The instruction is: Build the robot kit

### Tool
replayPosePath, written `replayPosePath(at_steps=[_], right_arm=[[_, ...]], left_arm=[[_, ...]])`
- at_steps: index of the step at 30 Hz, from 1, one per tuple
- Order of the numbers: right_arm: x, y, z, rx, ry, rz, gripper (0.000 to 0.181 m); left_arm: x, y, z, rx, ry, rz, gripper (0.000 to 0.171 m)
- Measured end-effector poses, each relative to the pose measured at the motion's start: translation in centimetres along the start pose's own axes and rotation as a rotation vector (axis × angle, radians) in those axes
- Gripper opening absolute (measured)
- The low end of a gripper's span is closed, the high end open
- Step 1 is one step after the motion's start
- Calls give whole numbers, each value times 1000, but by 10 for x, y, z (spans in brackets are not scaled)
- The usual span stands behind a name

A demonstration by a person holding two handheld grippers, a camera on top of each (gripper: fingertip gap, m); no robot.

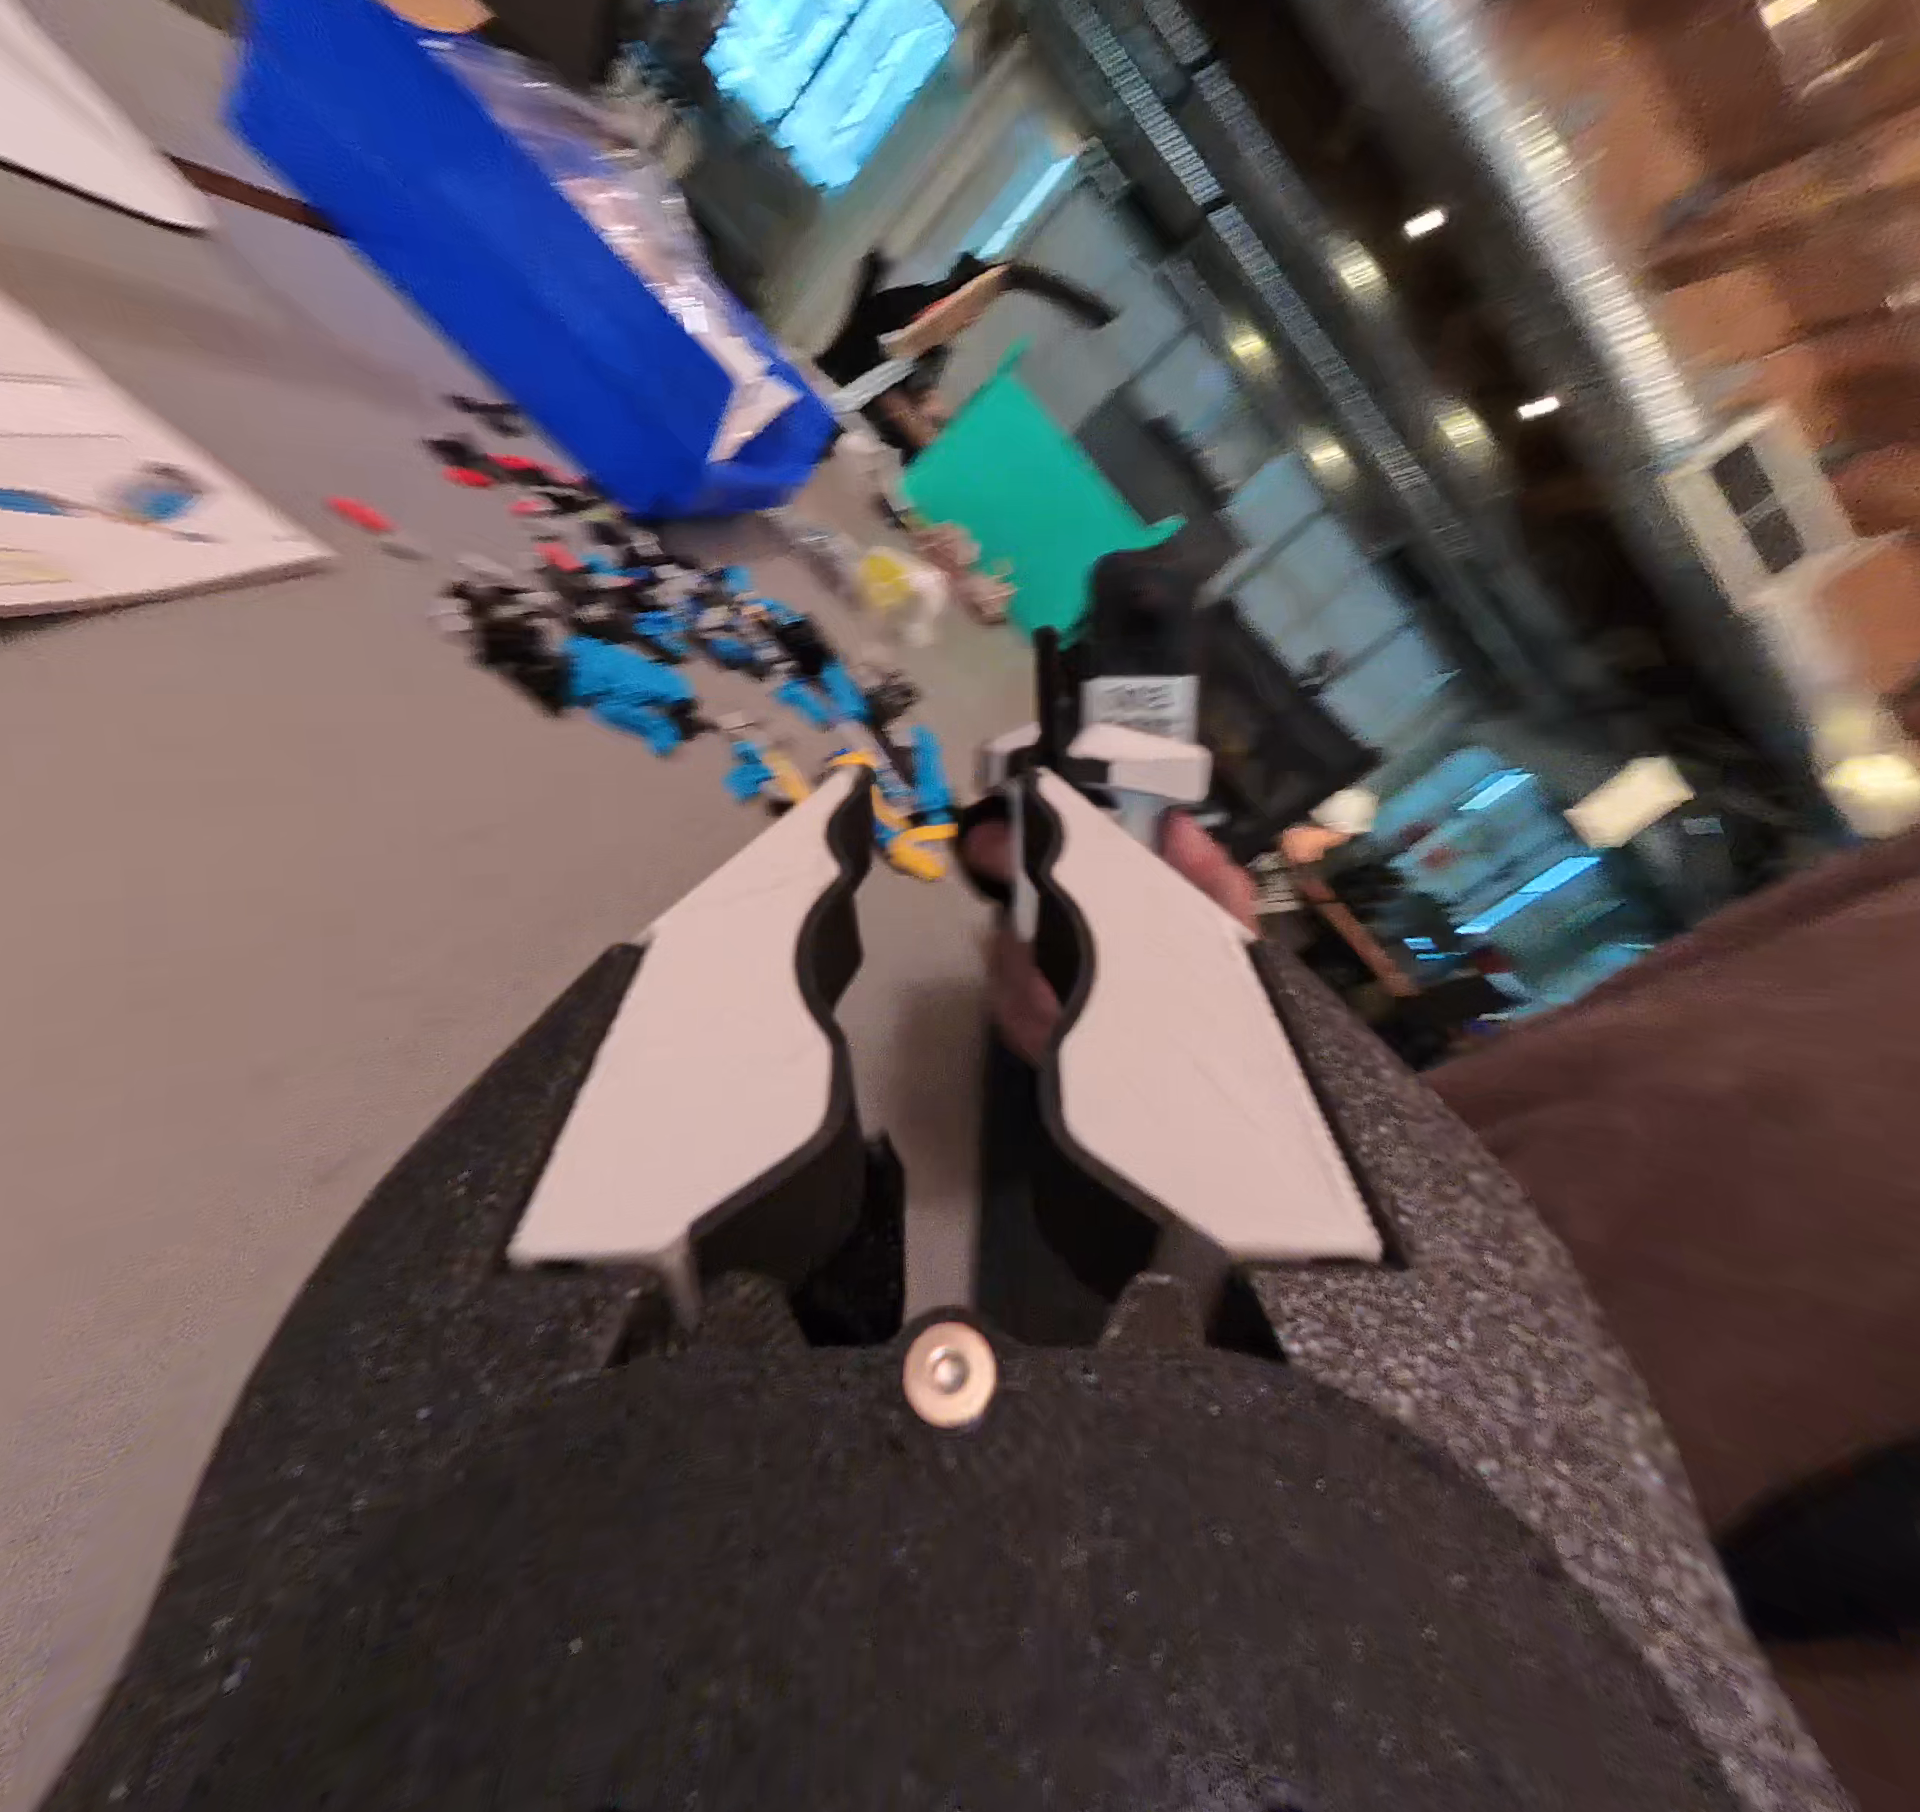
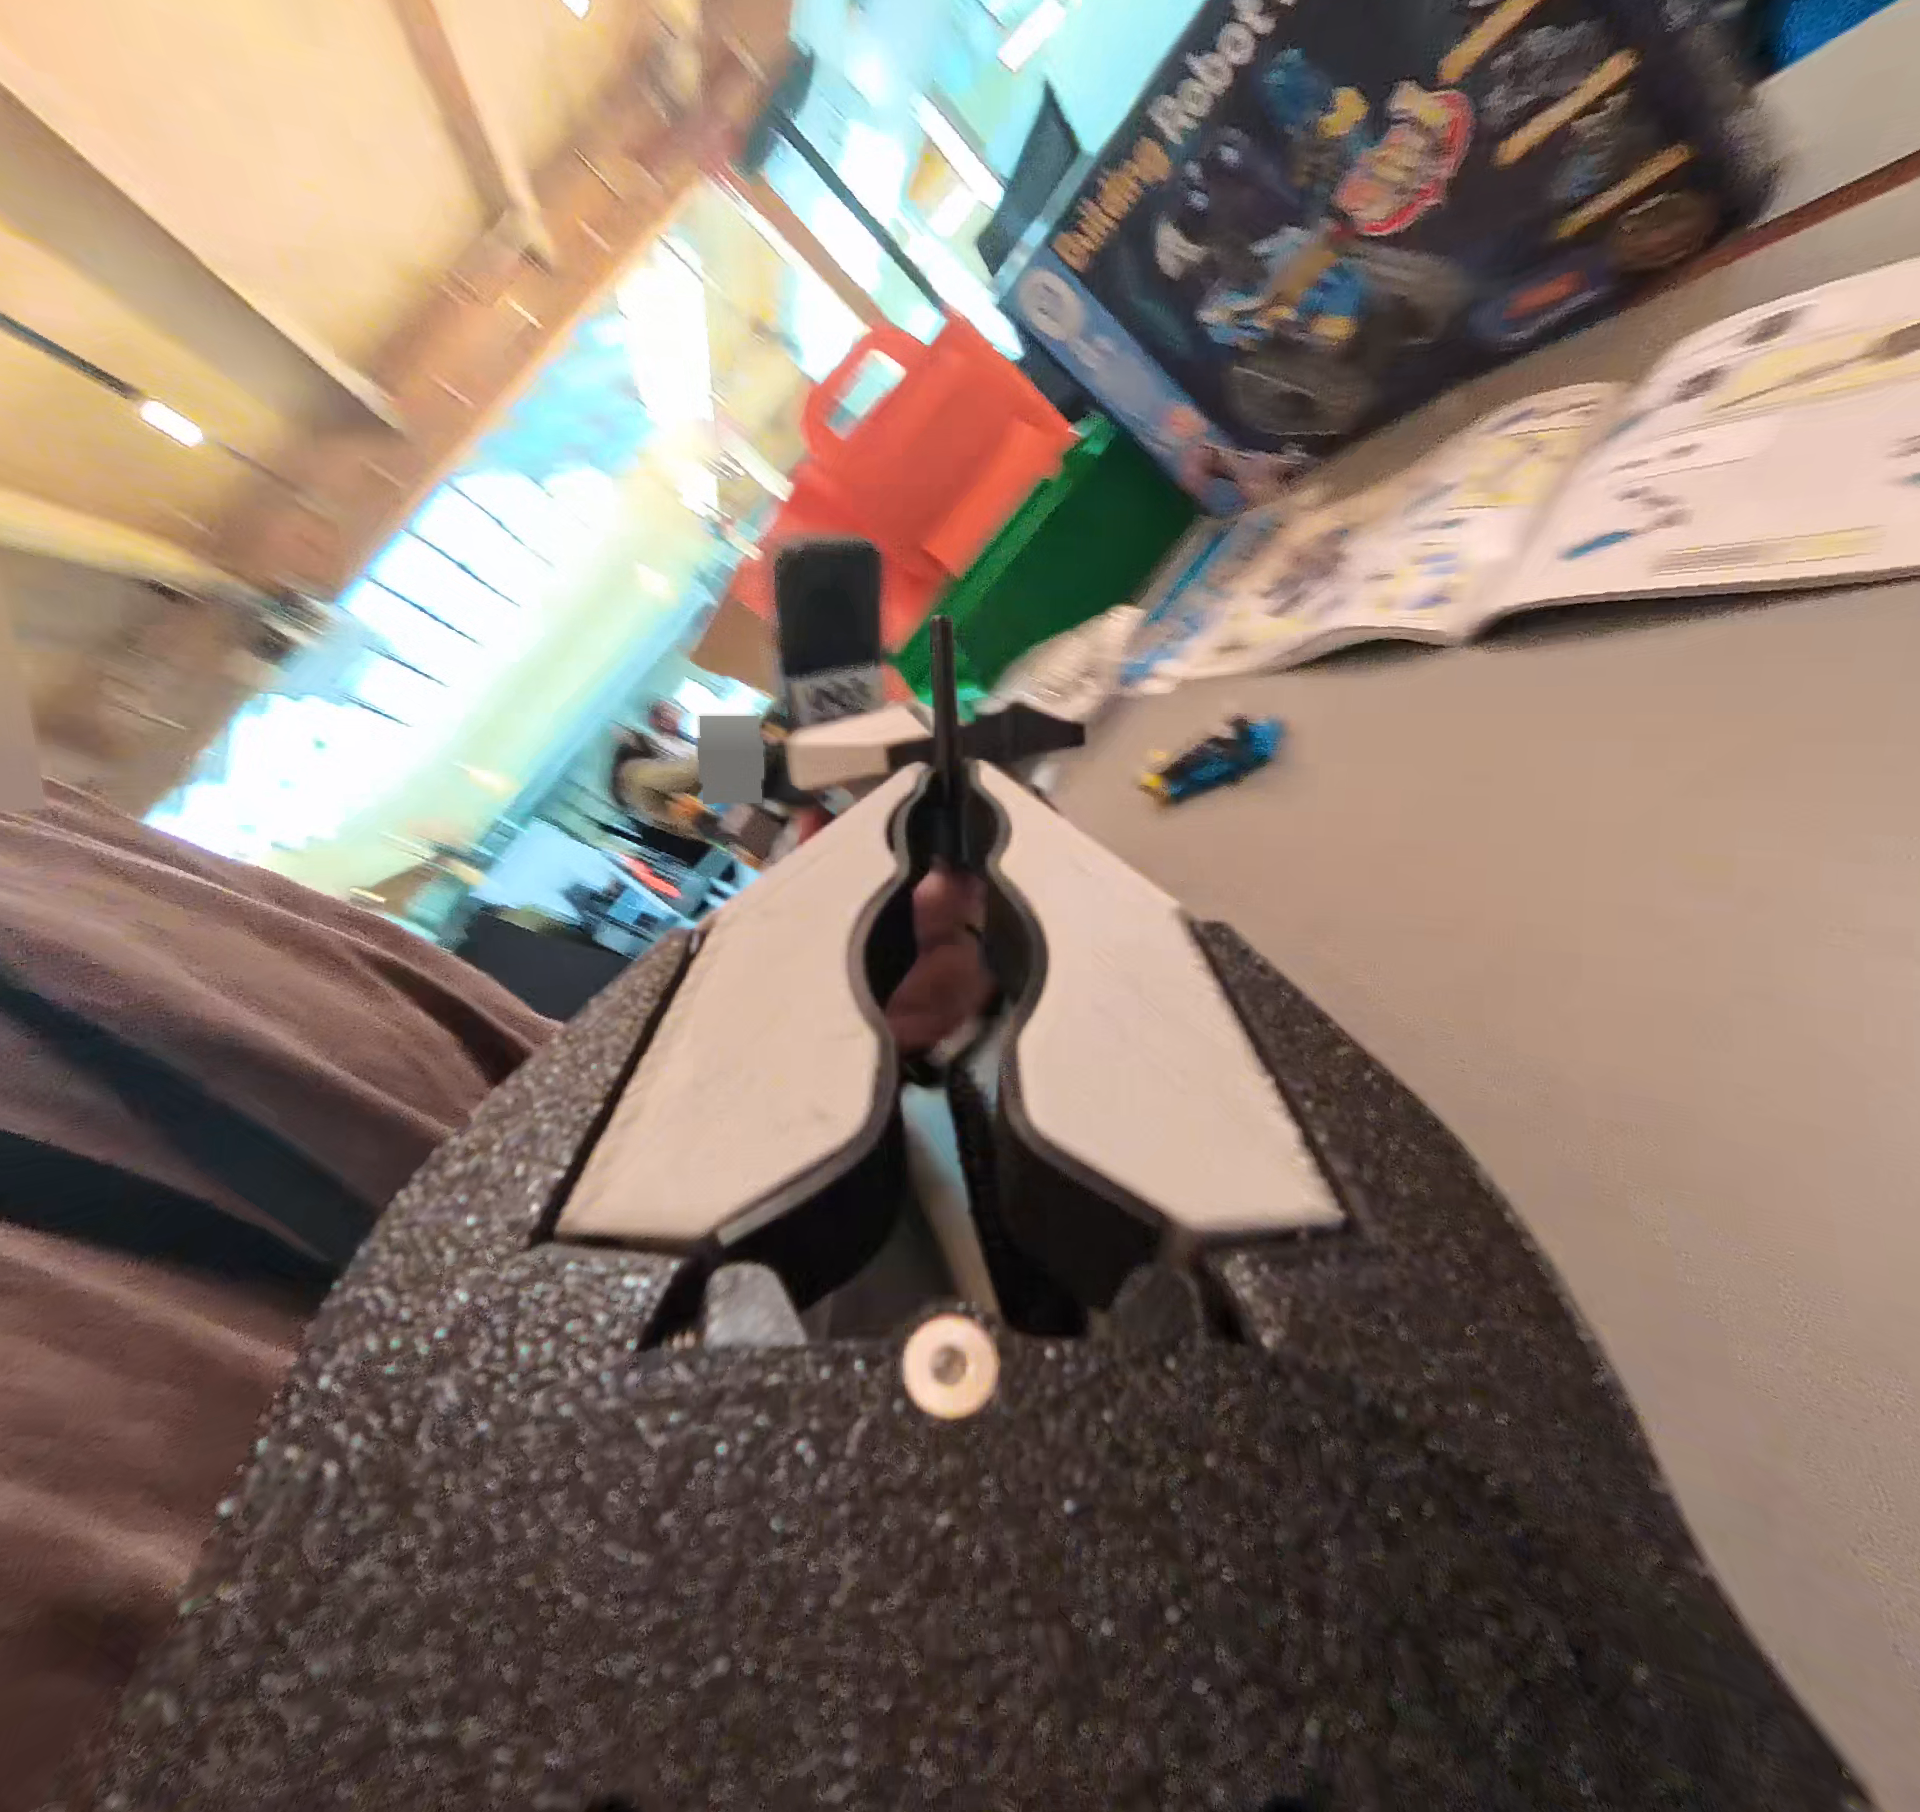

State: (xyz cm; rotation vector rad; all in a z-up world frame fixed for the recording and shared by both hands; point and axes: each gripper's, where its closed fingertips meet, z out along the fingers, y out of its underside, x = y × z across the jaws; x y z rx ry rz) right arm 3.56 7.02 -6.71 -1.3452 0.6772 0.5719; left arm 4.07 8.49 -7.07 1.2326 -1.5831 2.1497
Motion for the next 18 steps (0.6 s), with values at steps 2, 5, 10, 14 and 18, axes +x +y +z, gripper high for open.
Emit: replayPosePath(at_steps=[2,5,10,14,18], right_arm=[[-7,-2,8,60,-89,103,3],[-11,4,18,66,-156,174,3],[-12,18,30,-1,-183,176,4],[0,14,29,-9,-141,115,8],[20,16,23,-72,-54,-93,15]], left_arm=[[14,-1,1,18,105,-34,20],[16,-3,-4,28,121,-43,20],[17,-5,-8,32,130,-44,2],[13,-21,-18,-24,-40,-3,2],[60,-76,-60,-249,-311,260,3]])
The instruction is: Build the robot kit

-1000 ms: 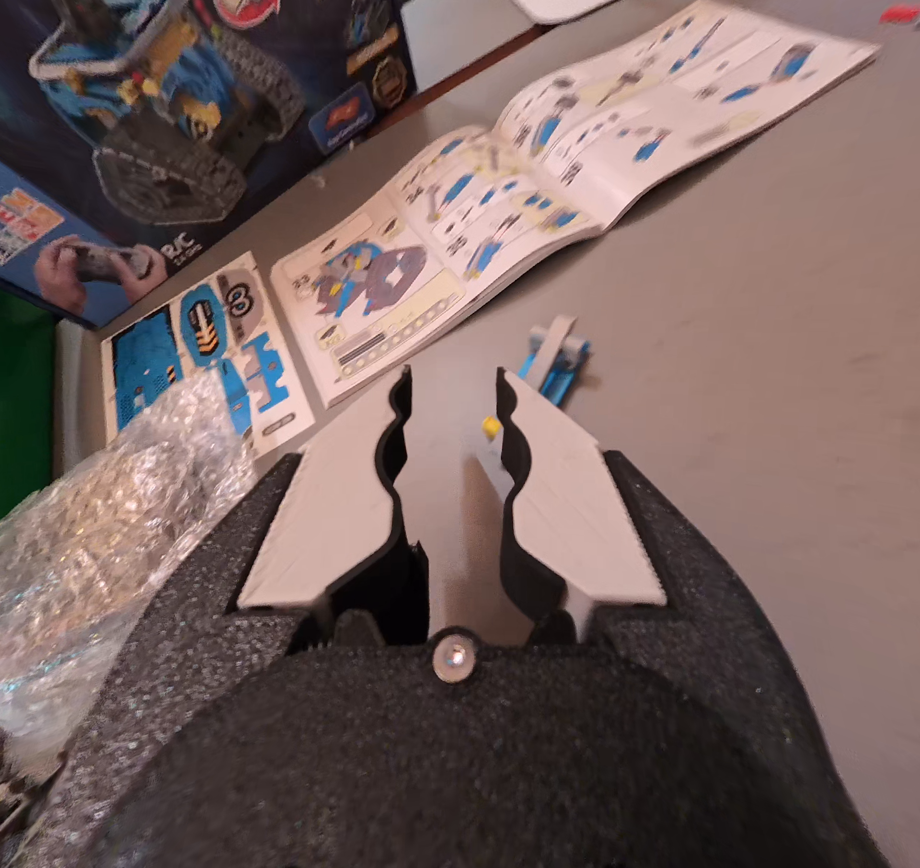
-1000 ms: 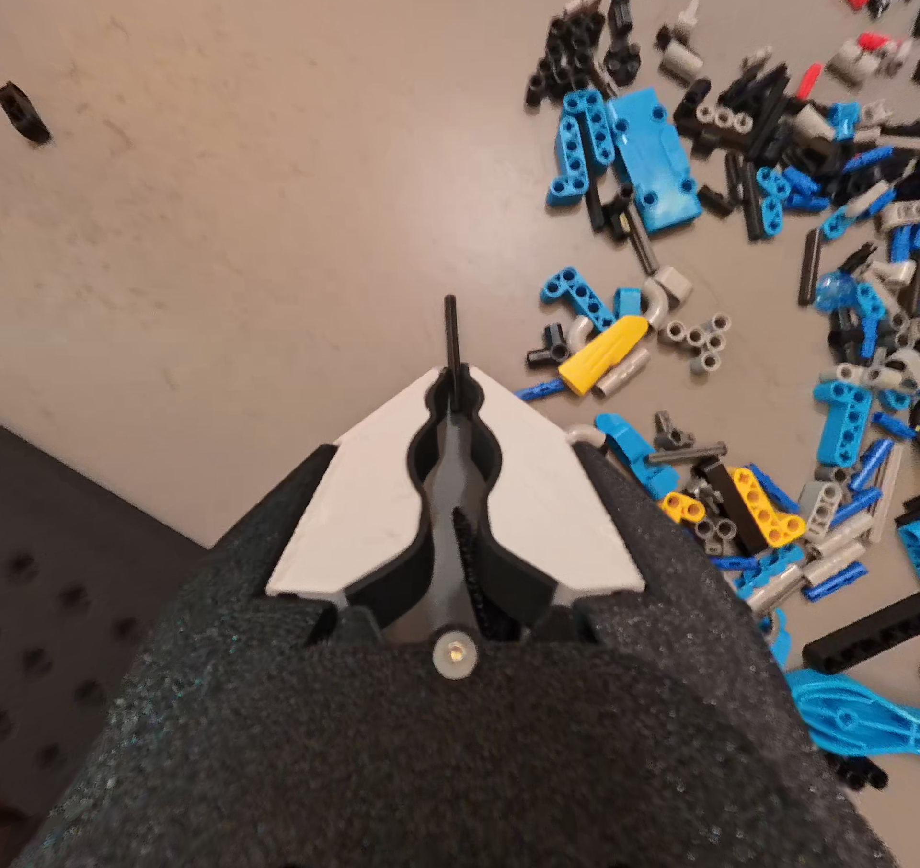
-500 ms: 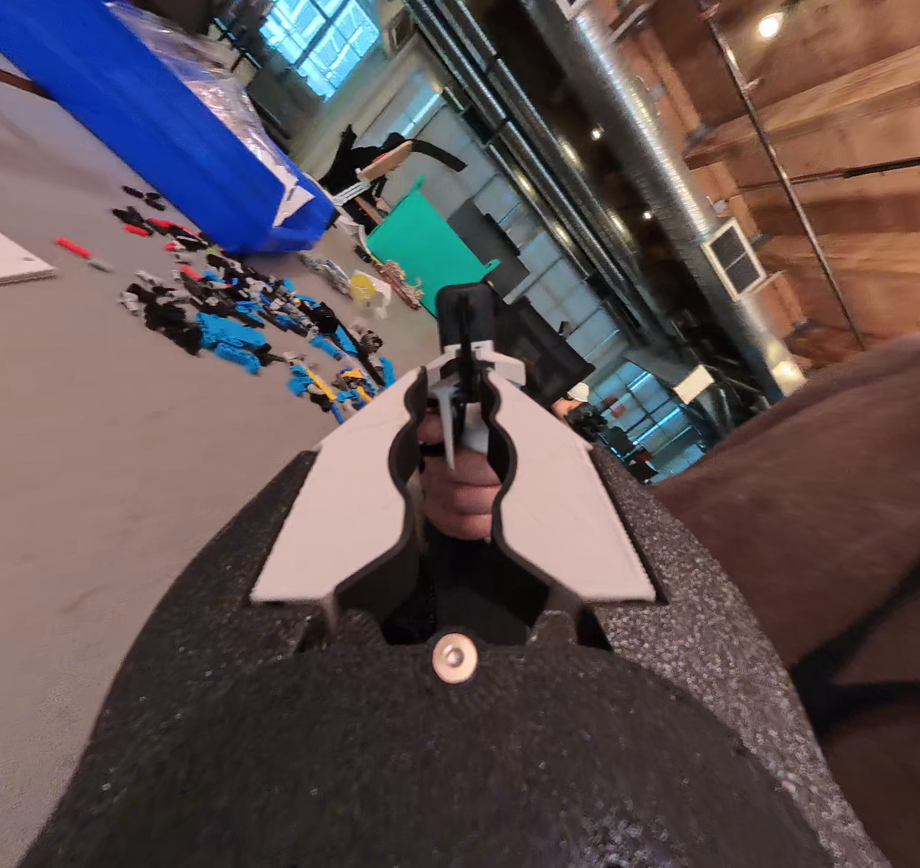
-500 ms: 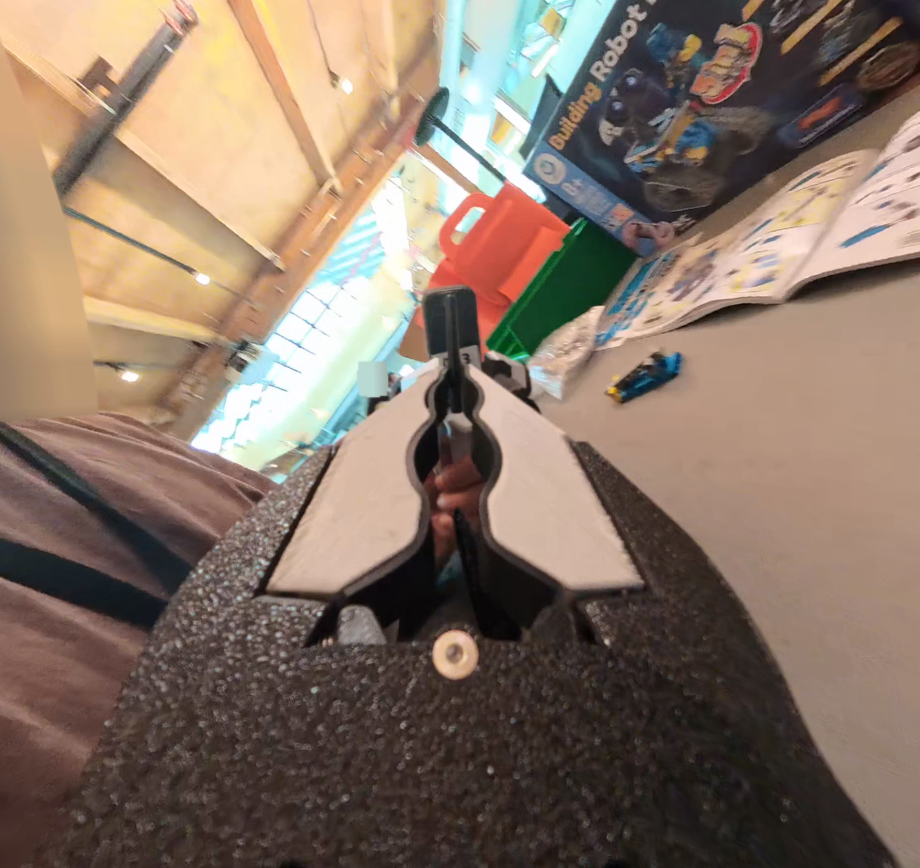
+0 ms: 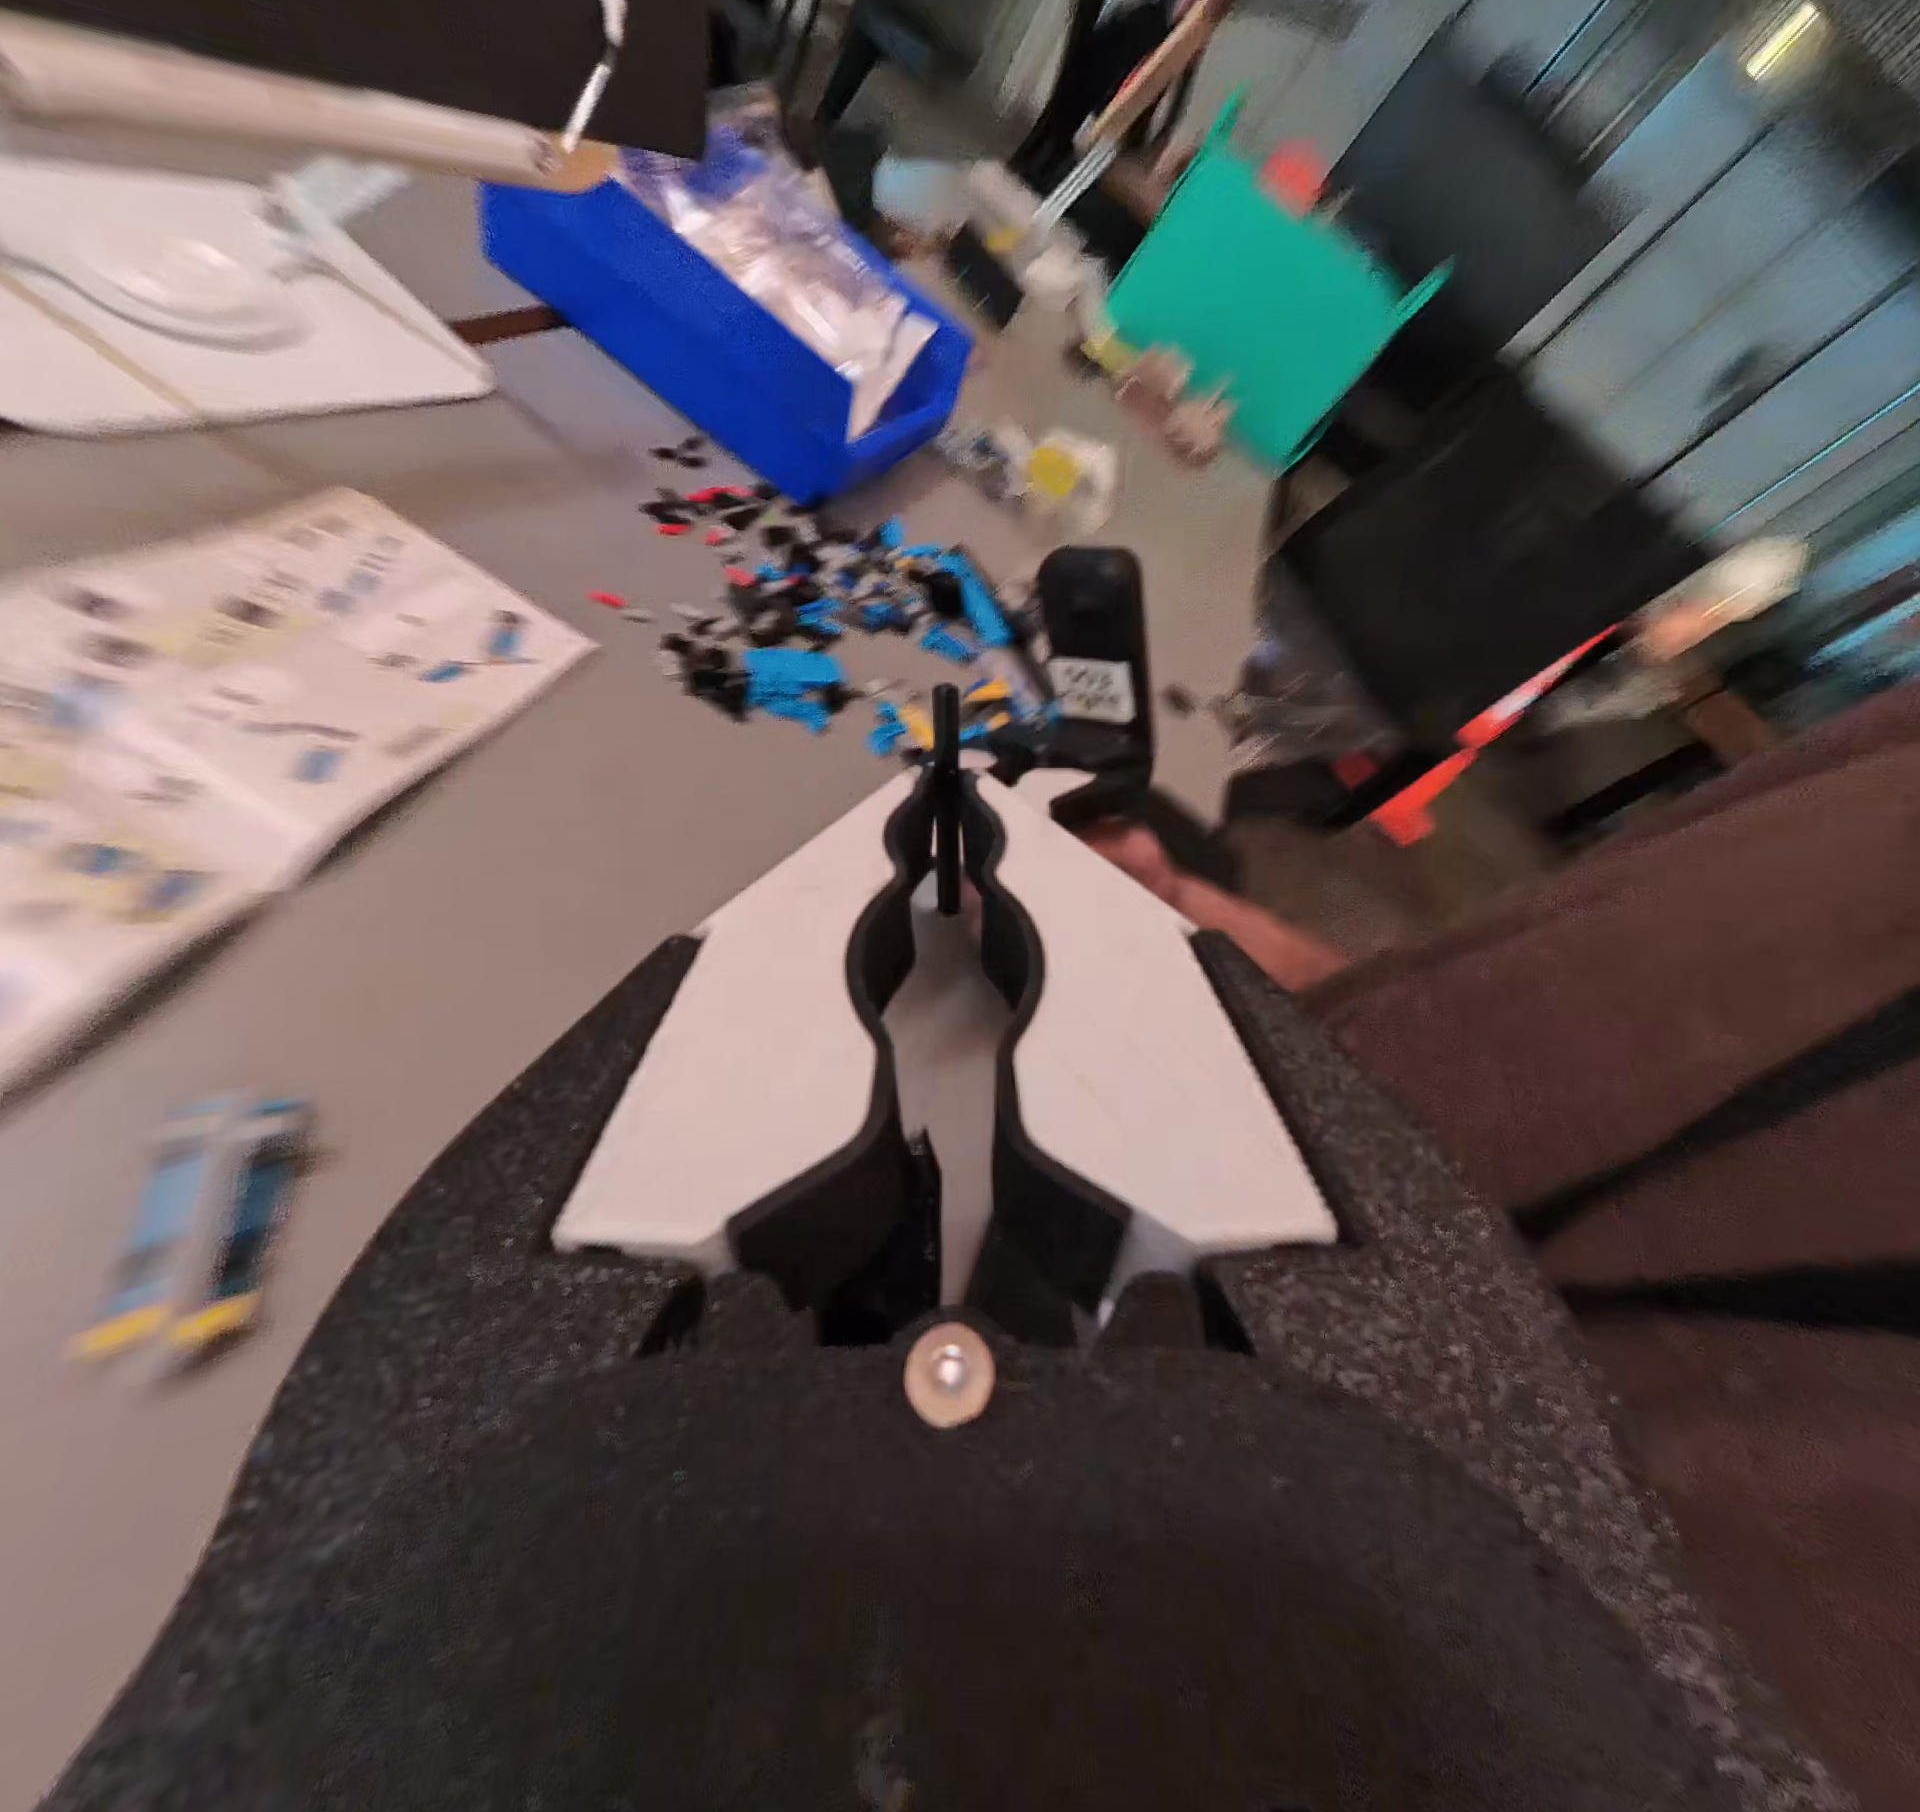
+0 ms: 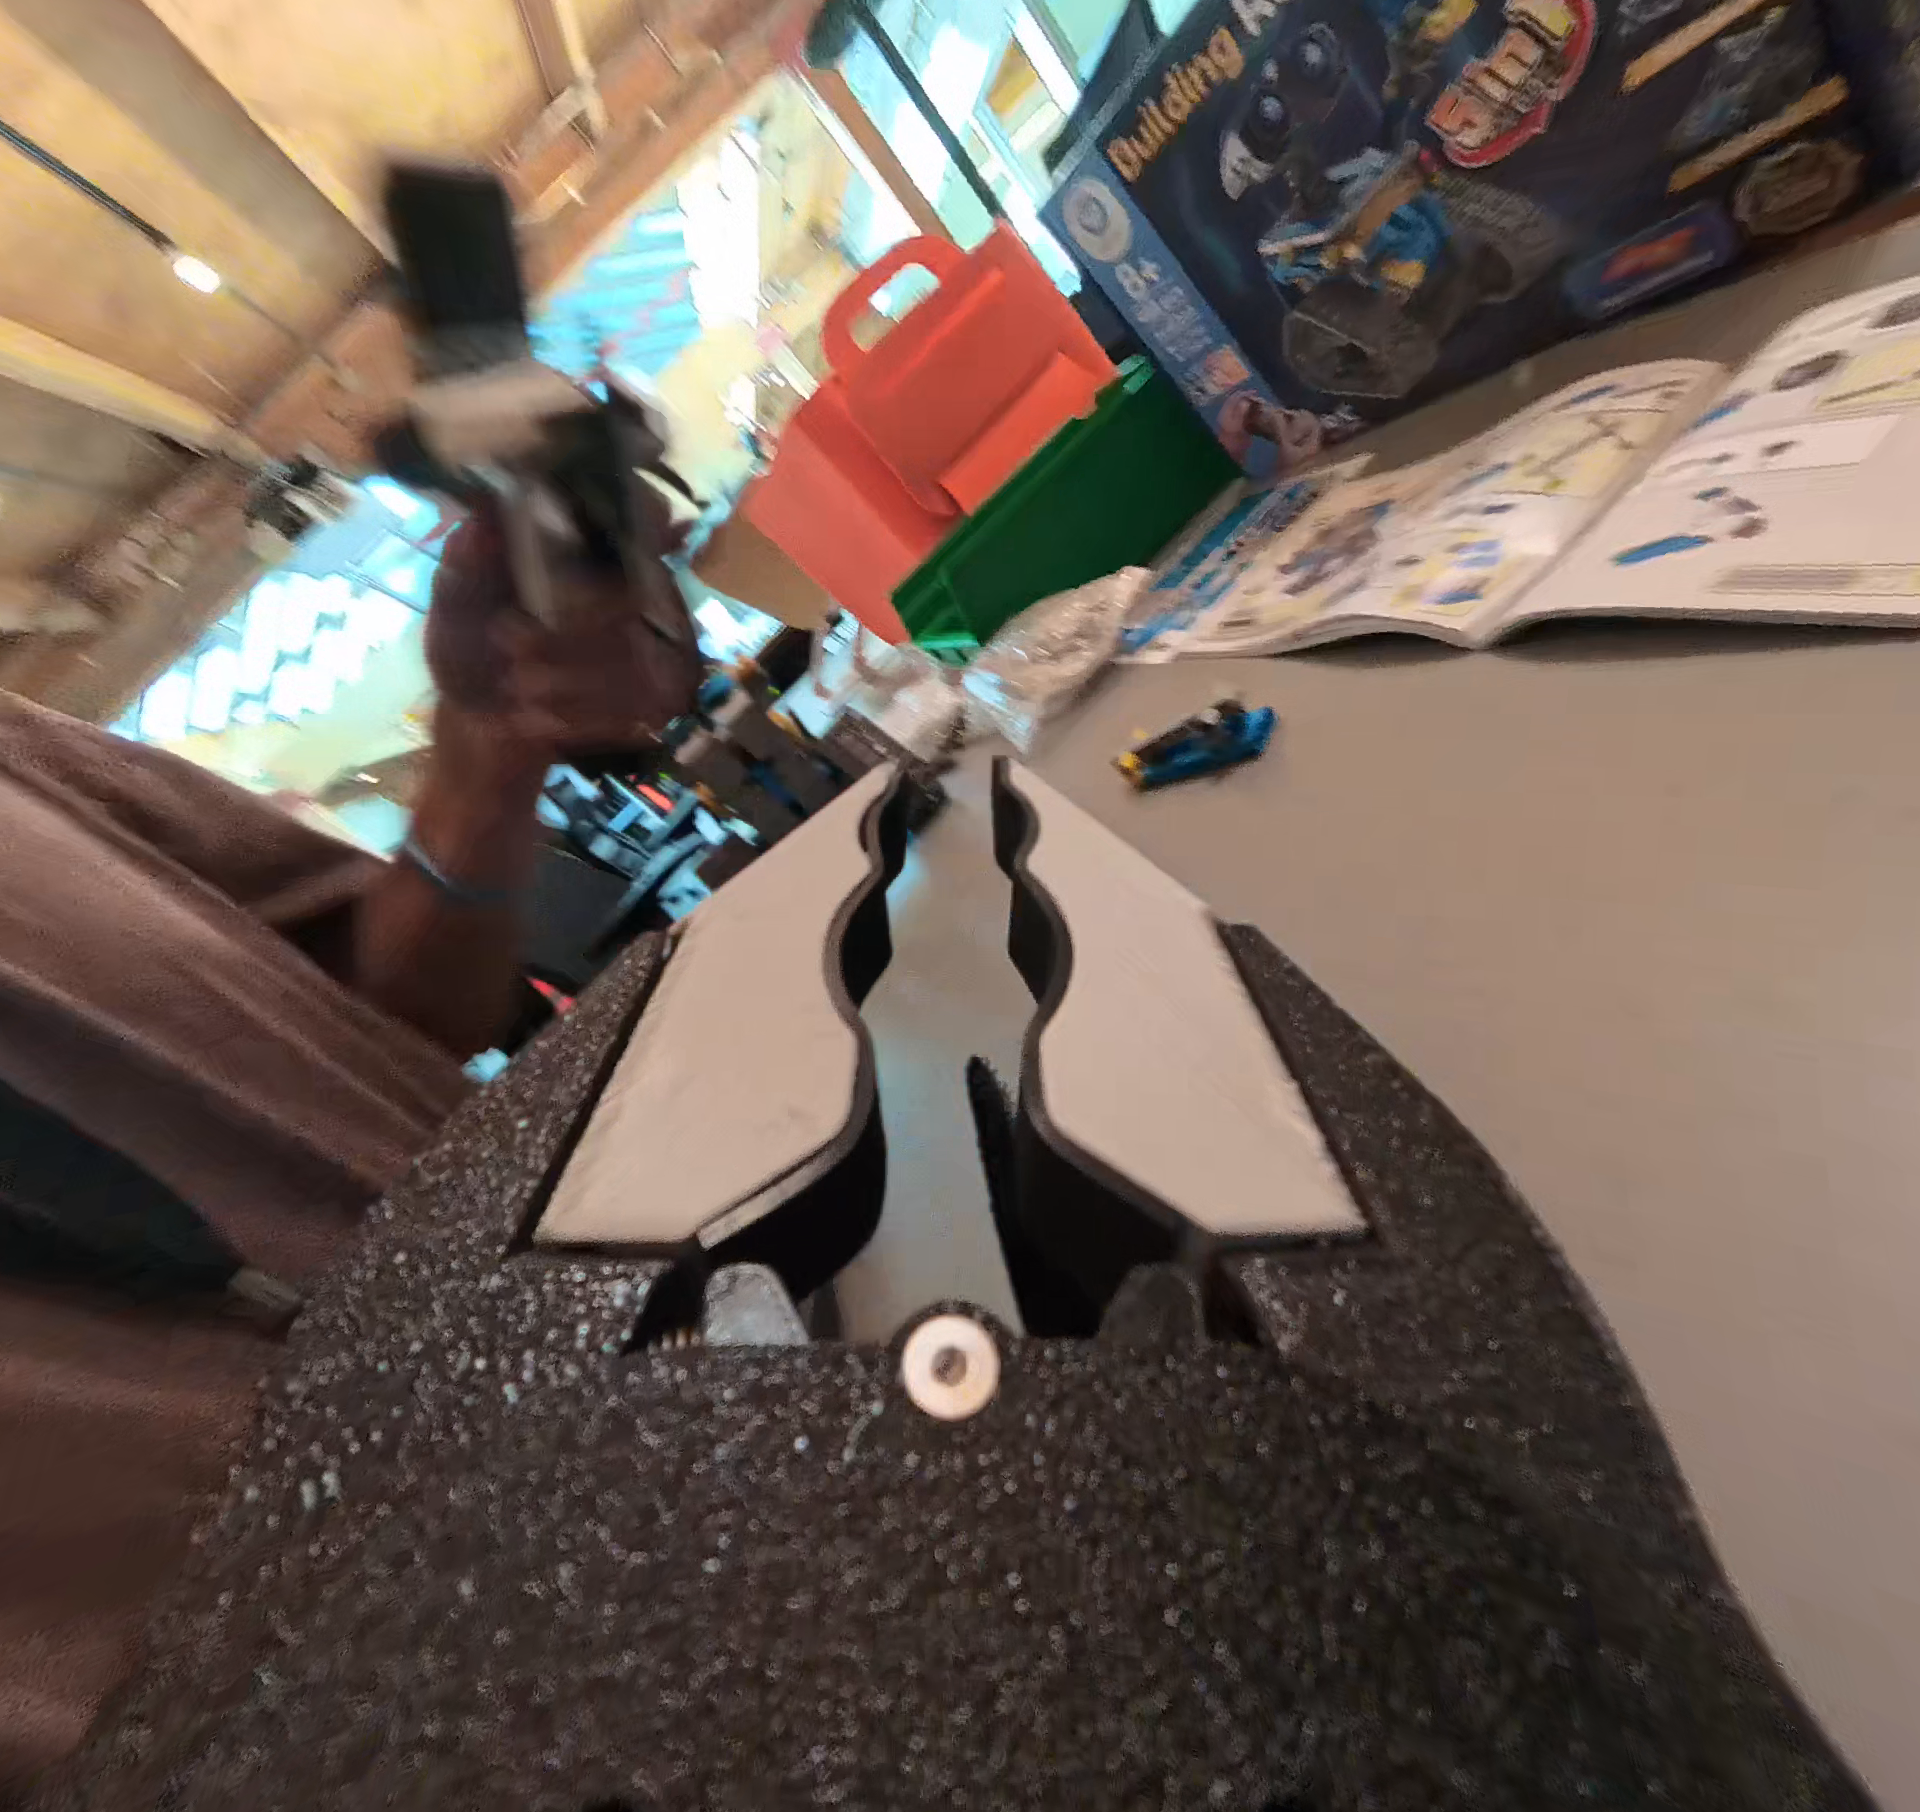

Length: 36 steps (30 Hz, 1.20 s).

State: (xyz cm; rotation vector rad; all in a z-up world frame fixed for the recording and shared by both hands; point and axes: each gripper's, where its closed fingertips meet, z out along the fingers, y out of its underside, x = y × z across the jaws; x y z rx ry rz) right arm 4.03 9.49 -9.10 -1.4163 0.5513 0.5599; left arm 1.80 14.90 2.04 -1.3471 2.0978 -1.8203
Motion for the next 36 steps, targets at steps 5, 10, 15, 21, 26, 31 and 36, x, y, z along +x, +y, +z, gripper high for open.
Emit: replayPosePath(at_steps=[5,10,15,21,26,31,36], right_arm=[[-23,-2,1,-7,-99,-47,14],[-30,18,7,-95,-101,-109,12],[-28,14,2,-73,-77,-114,10],[-23,6,-3,-34,-57,-102,8],[-23,16,4,-86,-62,-106,8],[-21,22,7,-117,-50,-112,8],[-16,15,3,-83,-36,-89,8]], left_arm=[[-36,-58,-61,-443,-387,436,3],[-168,27,-50,-1067,-264,559,3],[-261,95,-23,-1288,-201,504,3],[-296,117,-30,-1358,-215,490,3],[-298,118,-32,-1323,-189,500,3],[-297,120,-37,-1336,-147,511,4],[-298,120,-37,-1316,-141,480,3]])
